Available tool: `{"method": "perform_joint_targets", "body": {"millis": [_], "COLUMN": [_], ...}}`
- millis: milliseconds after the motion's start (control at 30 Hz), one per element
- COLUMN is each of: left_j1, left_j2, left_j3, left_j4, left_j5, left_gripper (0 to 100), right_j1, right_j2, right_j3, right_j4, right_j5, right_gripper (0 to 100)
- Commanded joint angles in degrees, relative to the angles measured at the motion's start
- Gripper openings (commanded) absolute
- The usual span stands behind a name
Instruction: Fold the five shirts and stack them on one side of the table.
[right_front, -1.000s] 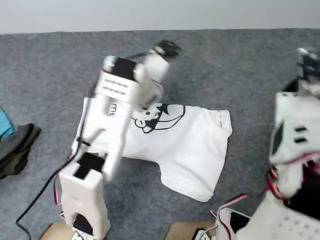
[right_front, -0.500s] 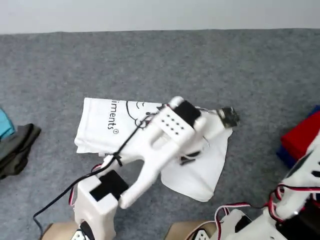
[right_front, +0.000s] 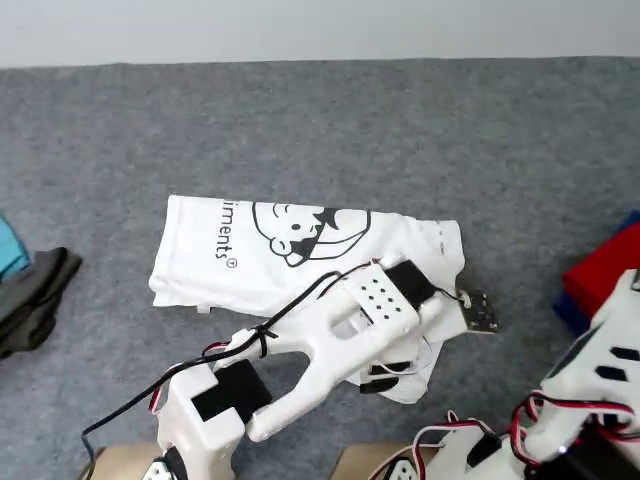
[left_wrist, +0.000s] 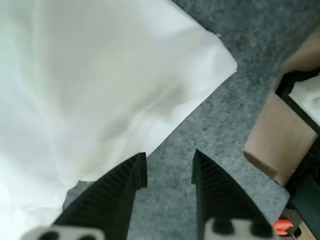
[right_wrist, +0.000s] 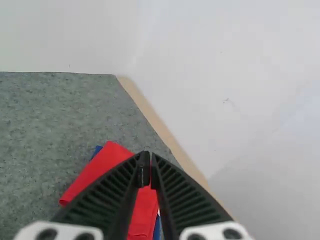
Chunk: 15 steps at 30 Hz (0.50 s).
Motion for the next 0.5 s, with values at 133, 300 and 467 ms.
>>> {"method": "perform_joint_targets", "body": {"millis": [133,300,467], "left_j1": [1.23,2.02,0.35], "left_j2": [-8.97,-21.98,-31.21], "left_j3": [2.77,14.73,28.70], "left_j4": [-1.14,-7.65,-20.04], "left_j5": [0.79,1.14,1.49], "left_gripper": [14,14,14], "right_j1": [0.66,0.66,0.66], "right_j2": [-2.33,-3.56,-3.65], "right_j3": [0.09,0.09,-0.09], "right_j4": [0.22,3.03,3.82], "right_j5": [0.88,4.66,4.66], "right_gripper": [0.9,0.9,0.9]}}
